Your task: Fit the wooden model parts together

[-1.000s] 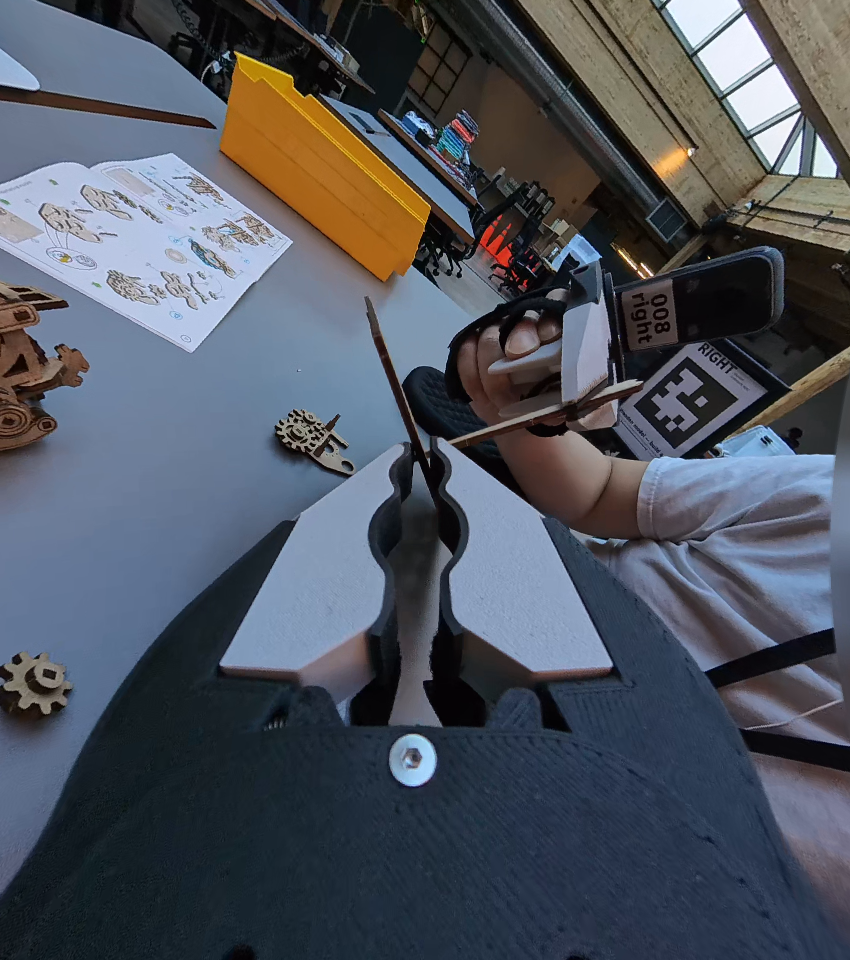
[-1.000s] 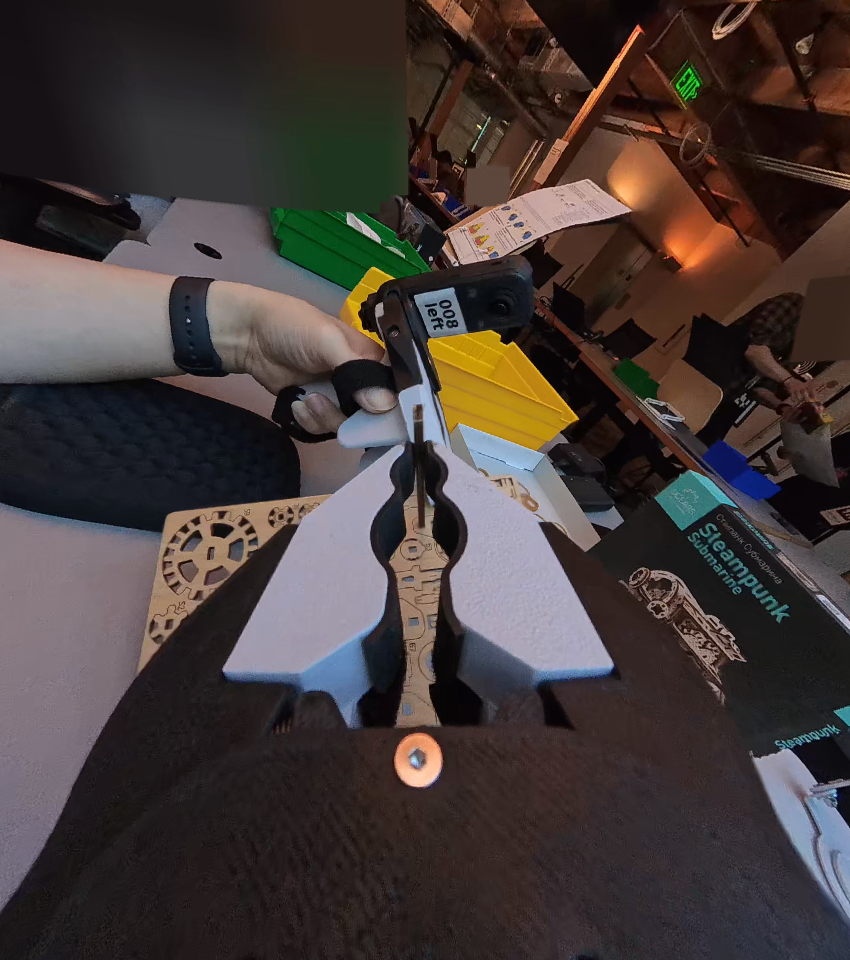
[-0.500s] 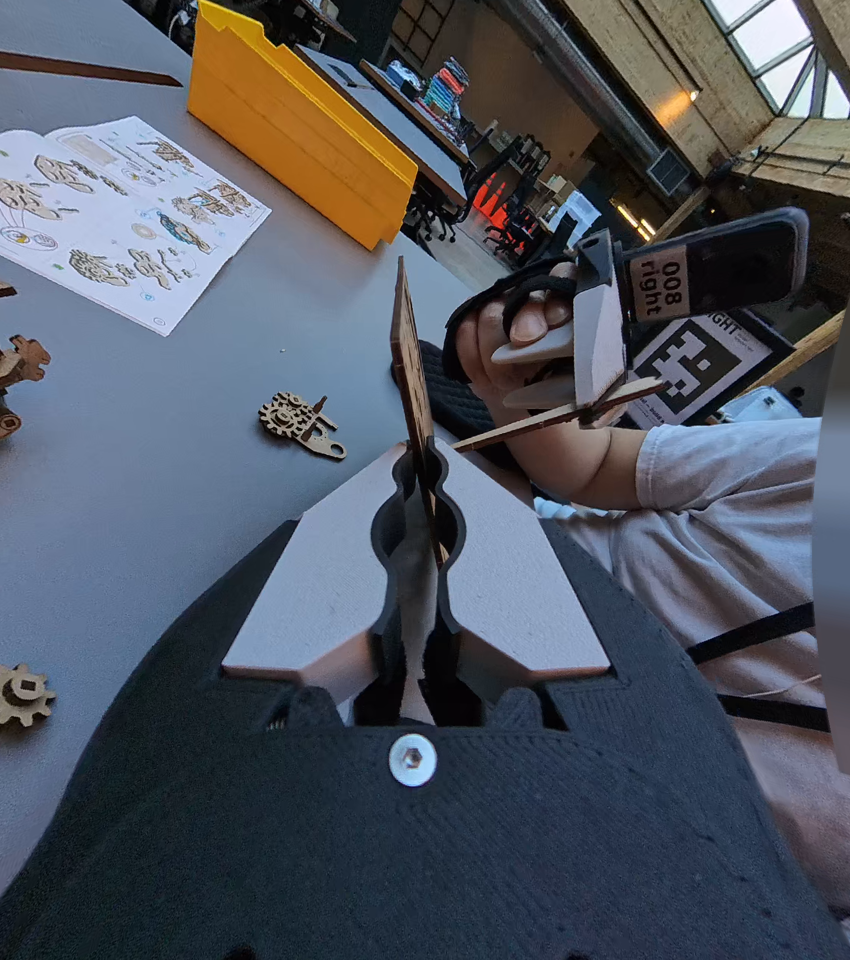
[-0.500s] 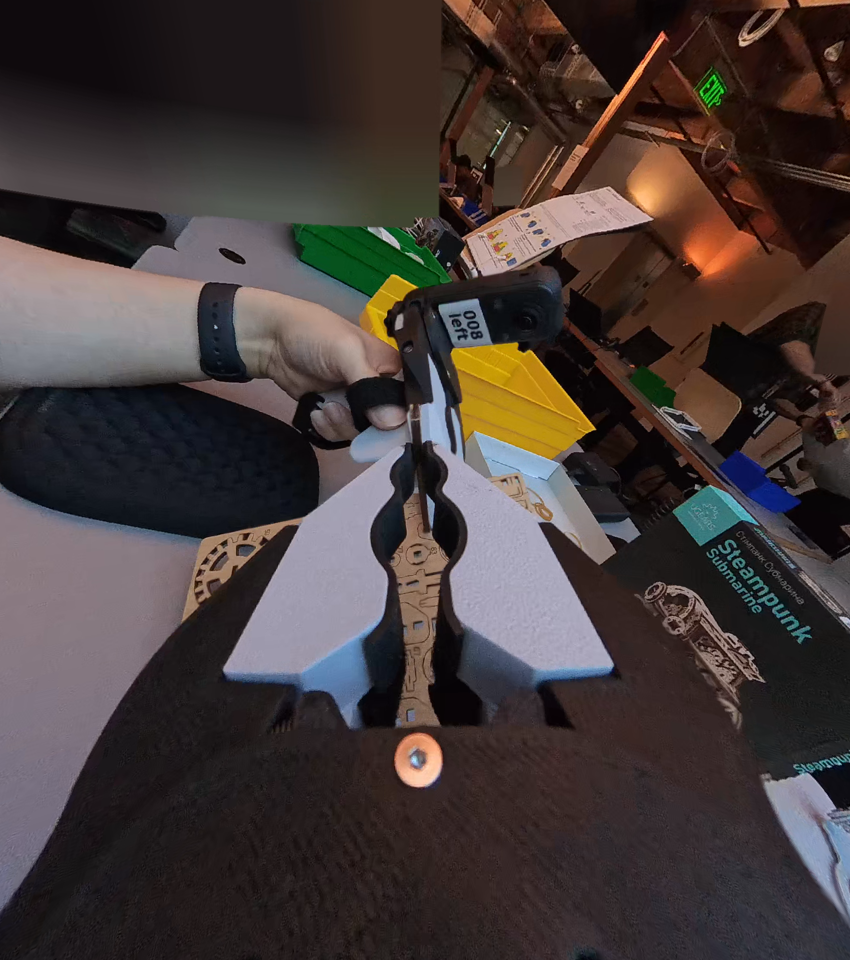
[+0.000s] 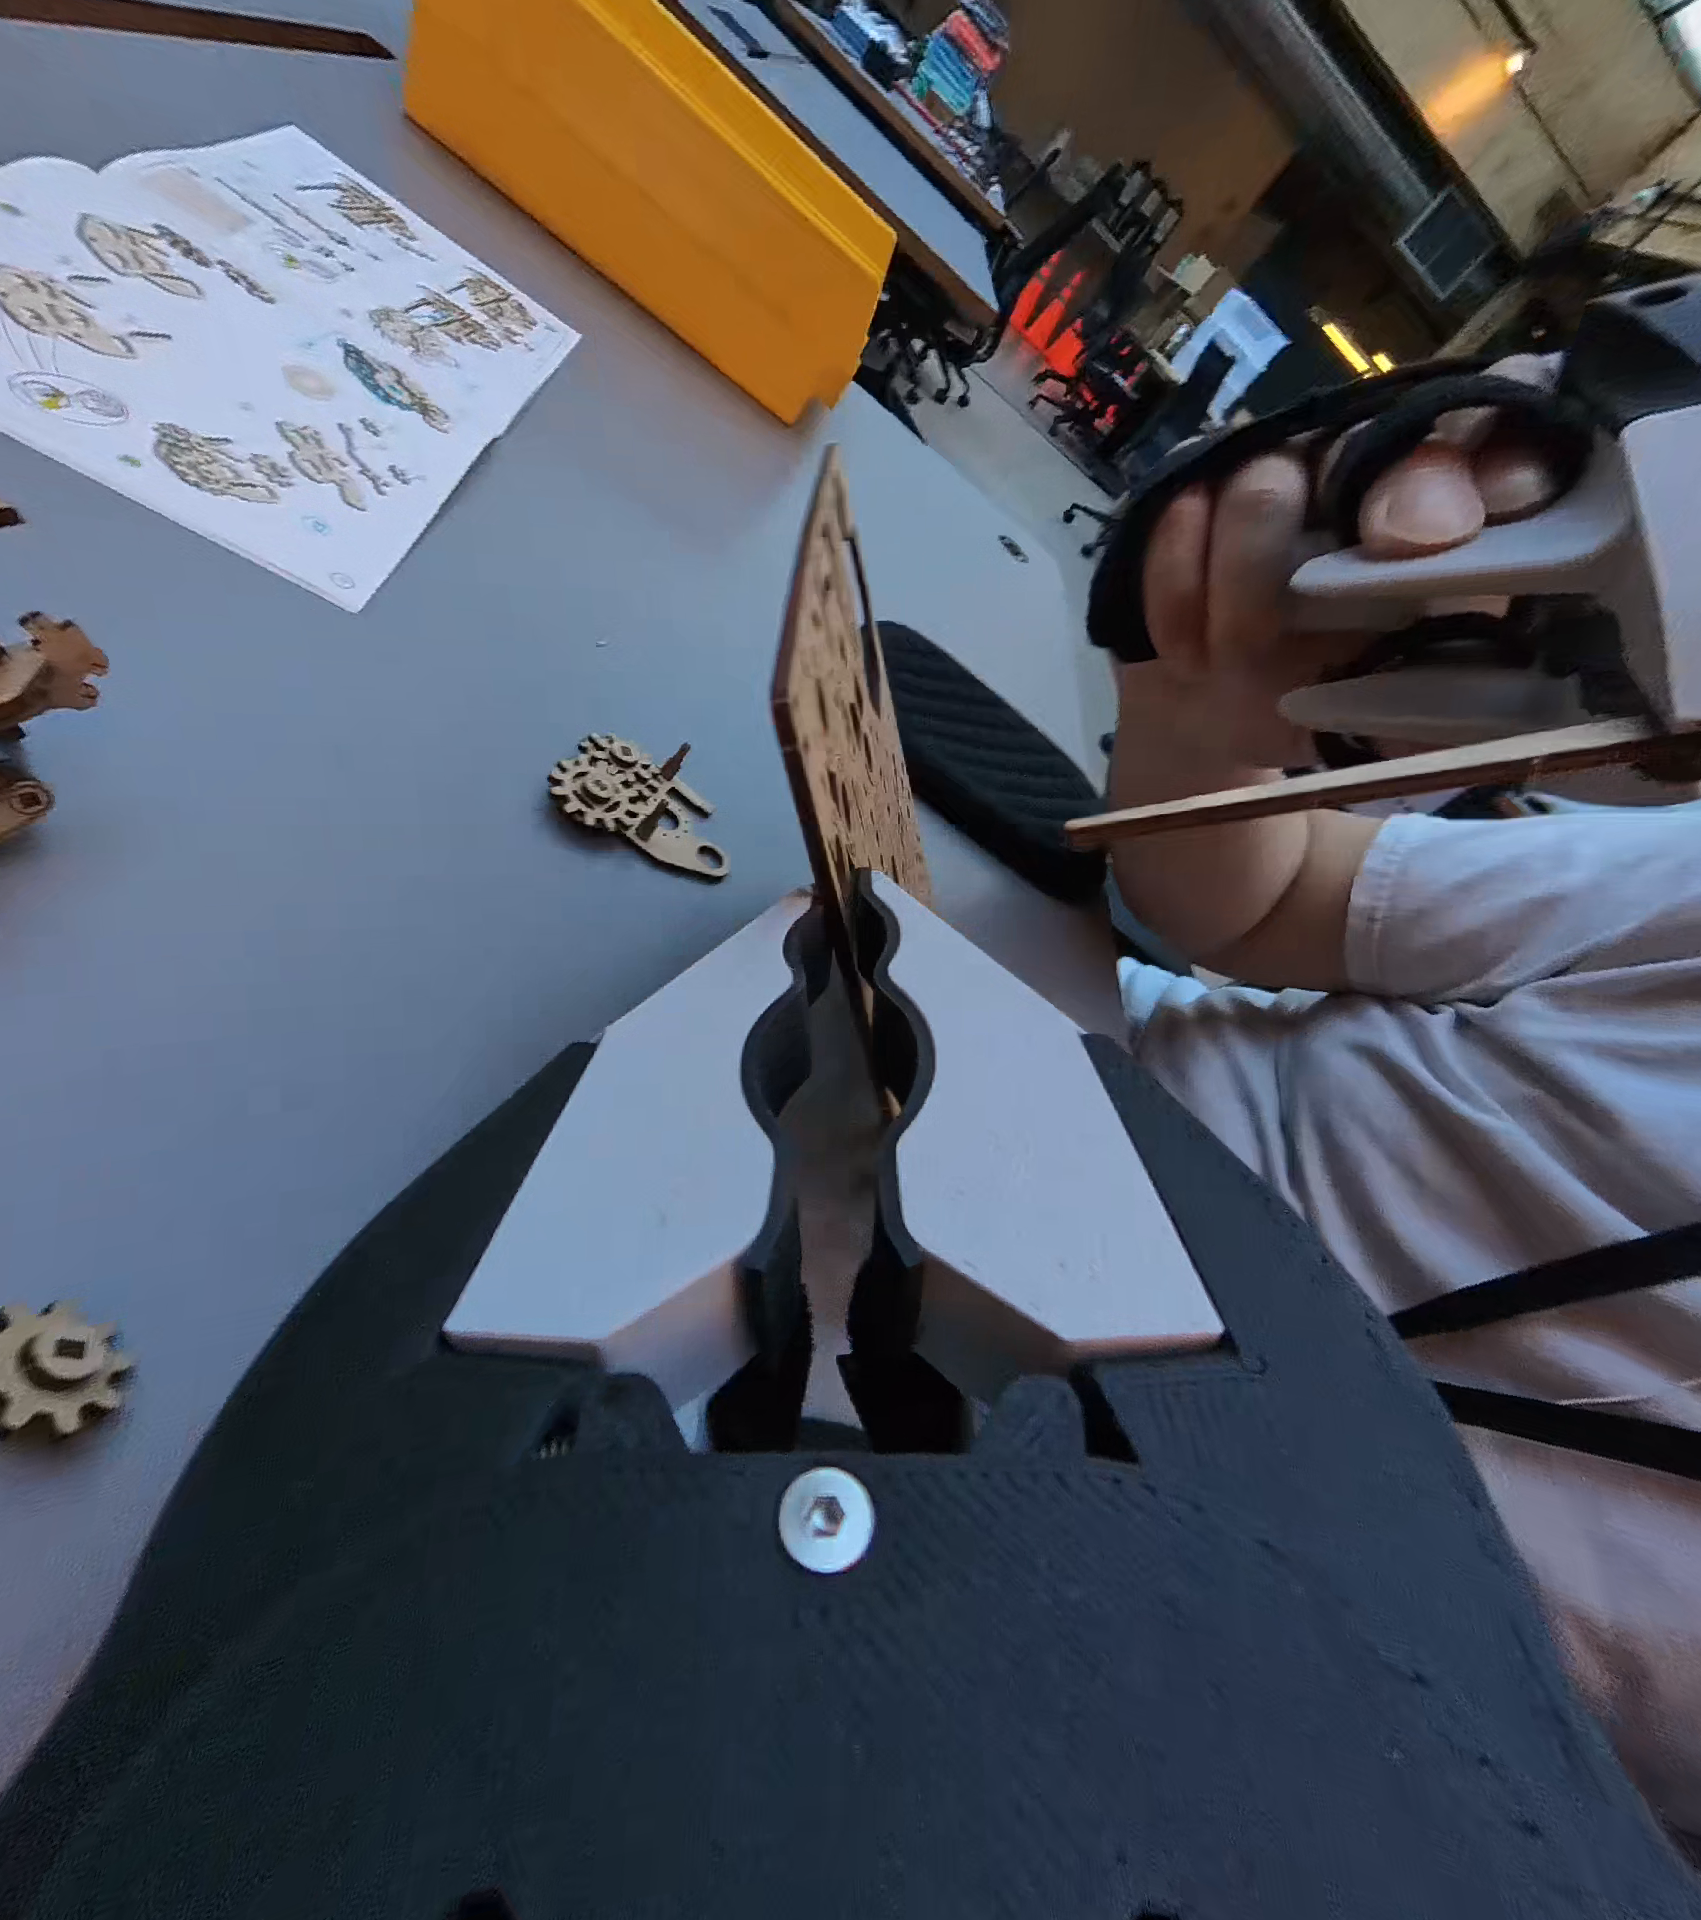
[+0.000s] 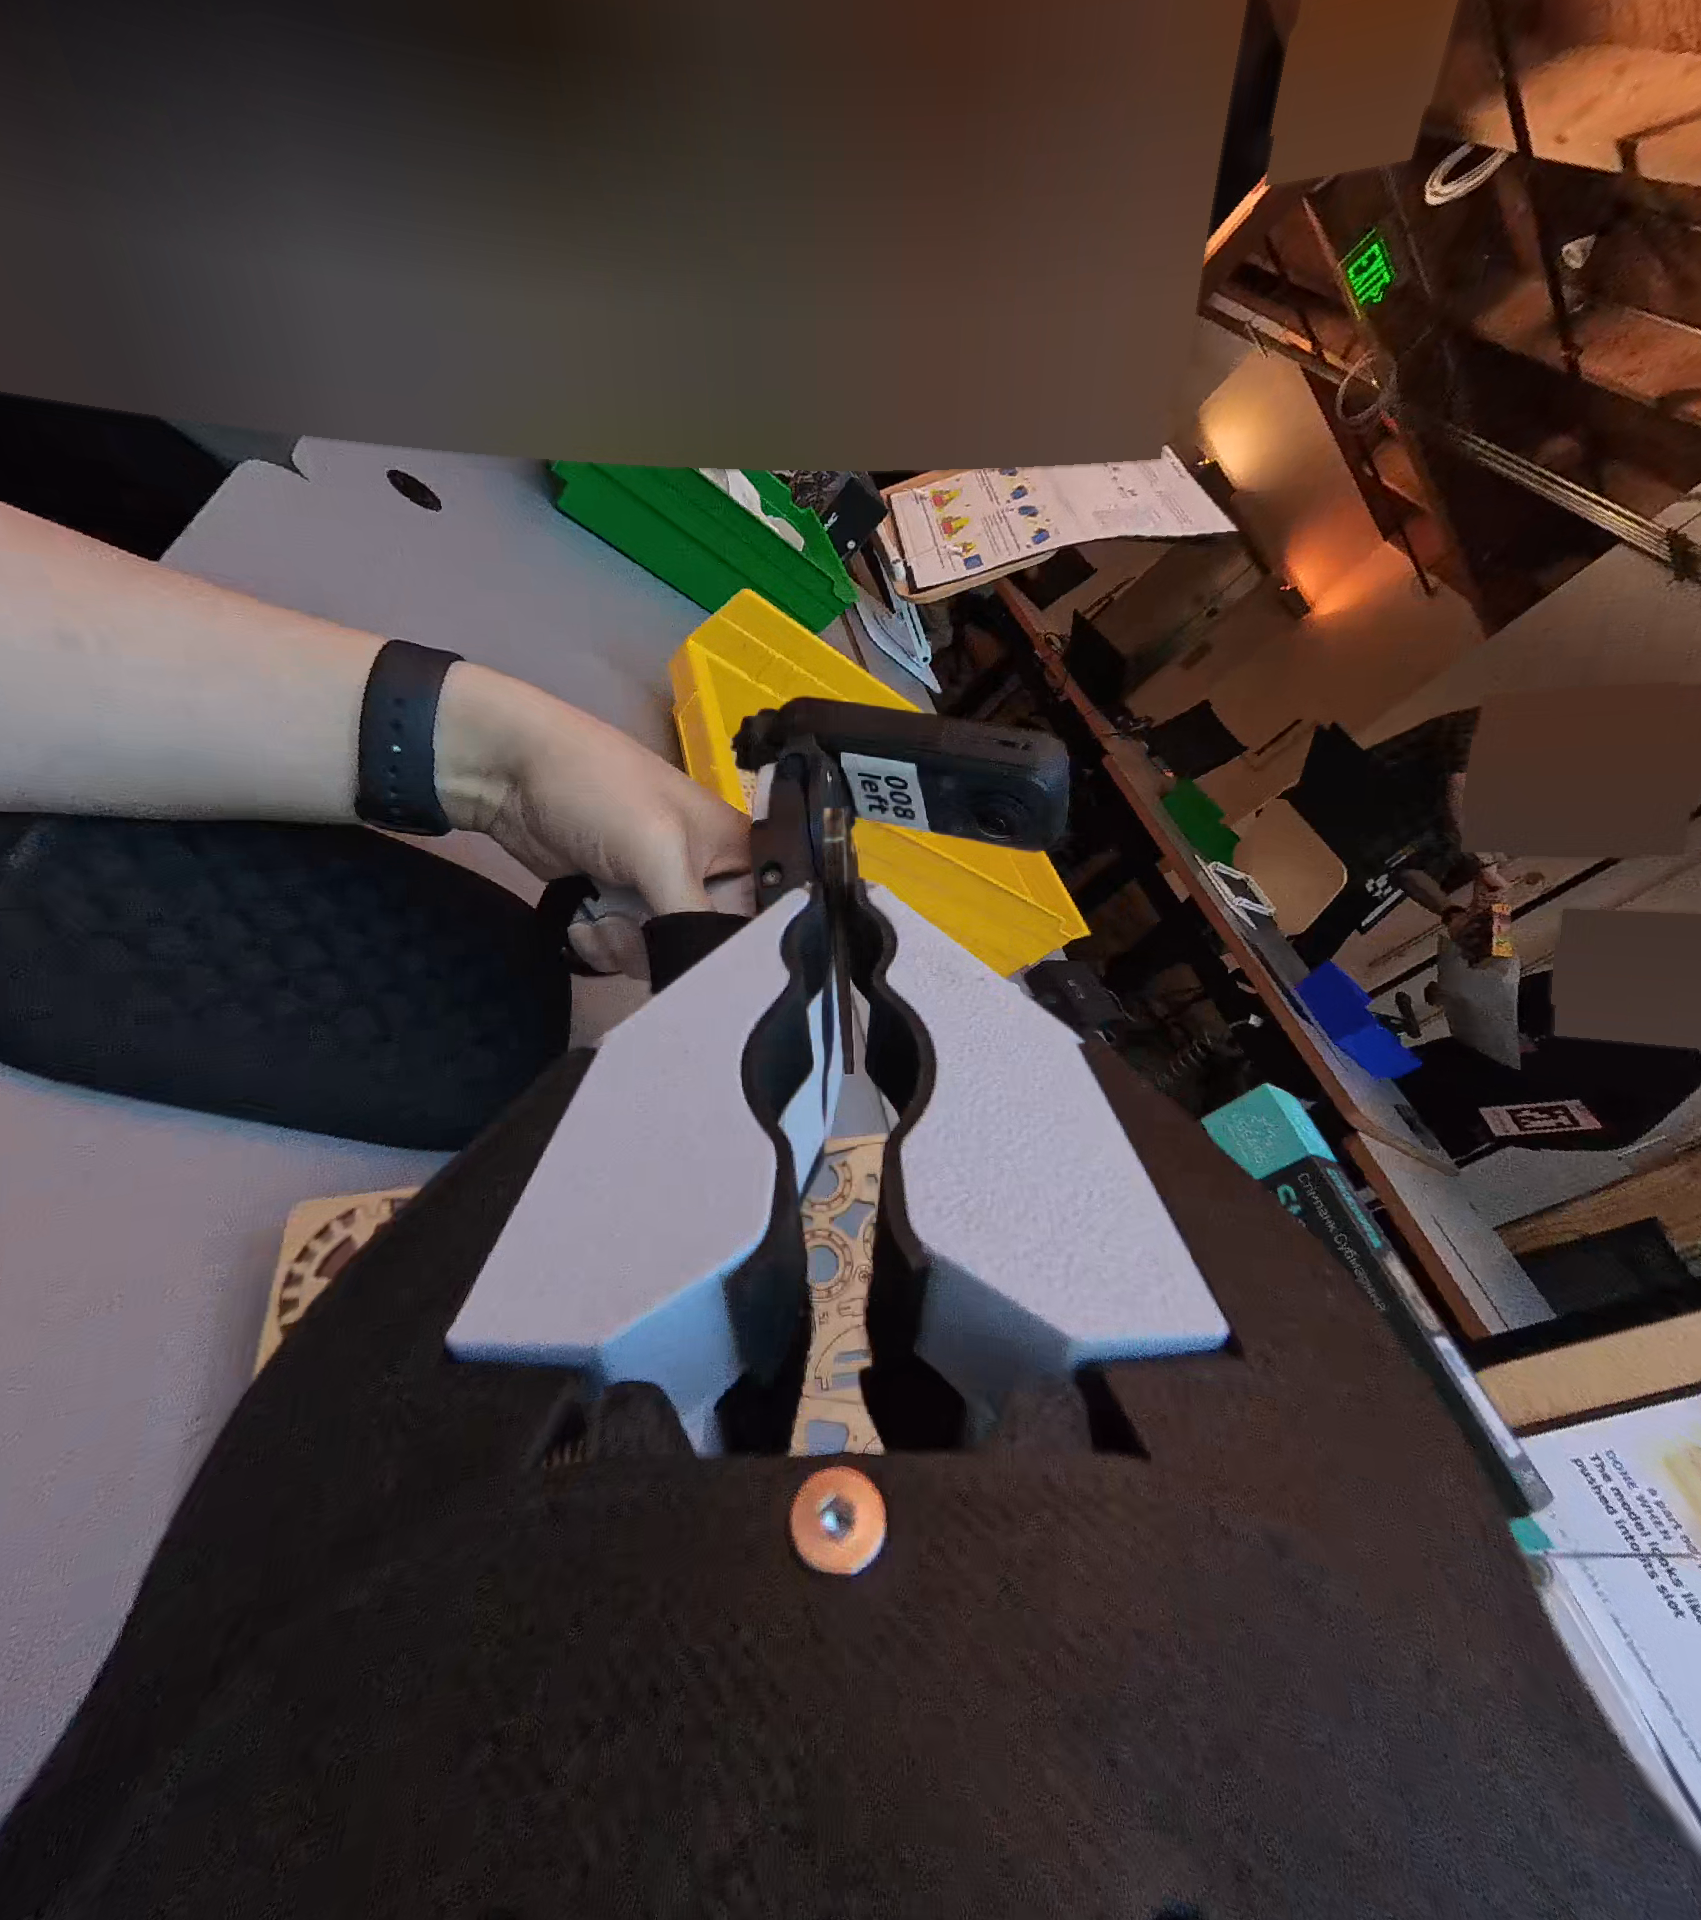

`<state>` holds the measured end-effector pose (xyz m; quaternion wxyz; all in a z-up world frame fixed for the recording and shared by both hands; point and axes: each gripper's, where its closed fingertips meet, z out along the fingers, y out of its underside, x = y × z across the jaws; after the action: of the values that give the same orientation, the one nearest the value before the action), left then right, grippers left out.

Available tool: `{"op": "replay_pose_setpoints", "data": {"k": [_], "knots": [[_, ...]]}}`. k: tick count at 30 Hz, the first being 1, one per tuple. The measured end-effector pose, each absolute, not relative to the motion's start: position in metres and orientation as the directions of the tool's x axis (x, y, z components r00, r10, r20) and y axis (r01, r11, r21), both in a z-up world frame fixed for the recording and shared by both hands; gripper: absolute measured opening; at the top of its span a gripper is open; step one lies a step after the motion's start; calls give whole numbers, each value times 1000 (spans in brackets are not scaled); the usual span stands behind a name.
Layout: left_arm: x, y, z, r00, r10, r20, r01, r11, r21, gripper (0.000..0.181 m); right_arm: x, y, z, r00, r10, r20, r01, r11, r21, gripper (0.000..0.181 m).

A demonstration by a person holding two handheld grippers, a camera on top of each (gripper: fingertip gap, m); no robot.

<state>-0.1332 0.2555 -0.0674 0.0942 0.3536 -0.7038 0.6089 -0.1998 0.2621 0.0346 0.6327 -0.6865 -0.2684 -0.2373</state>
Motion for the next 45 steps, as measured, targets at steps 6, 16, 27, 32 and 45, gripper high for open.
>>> {"op": "replay_pose_setpoints", "data": {"k": [6,16,27,32,45], "knots": [[-132,261,-54,-767,-373,523,-552,-33,-833,0,-178,224,58,882,26,470,469,44,-882,2],[-145,254,-44,-832,-312,458,-482,-2,-876,0,-164,204,52,906,-3,423,421,98,-902,1],[-152,246,-57,-842,-295,453,-493,78,-866,0,-168,215,36,924,76,375,371,59,-927,1],[-151,246,-60,-830,-292,476,-517,79,-853,1,-170,224,18,901,91,425,429,-32,-903,1],[-159,243,-53,-835,-227,502,-526,59,-848,9,-168,235,-3,766,-1,643,634,-166,-756,1]]}}
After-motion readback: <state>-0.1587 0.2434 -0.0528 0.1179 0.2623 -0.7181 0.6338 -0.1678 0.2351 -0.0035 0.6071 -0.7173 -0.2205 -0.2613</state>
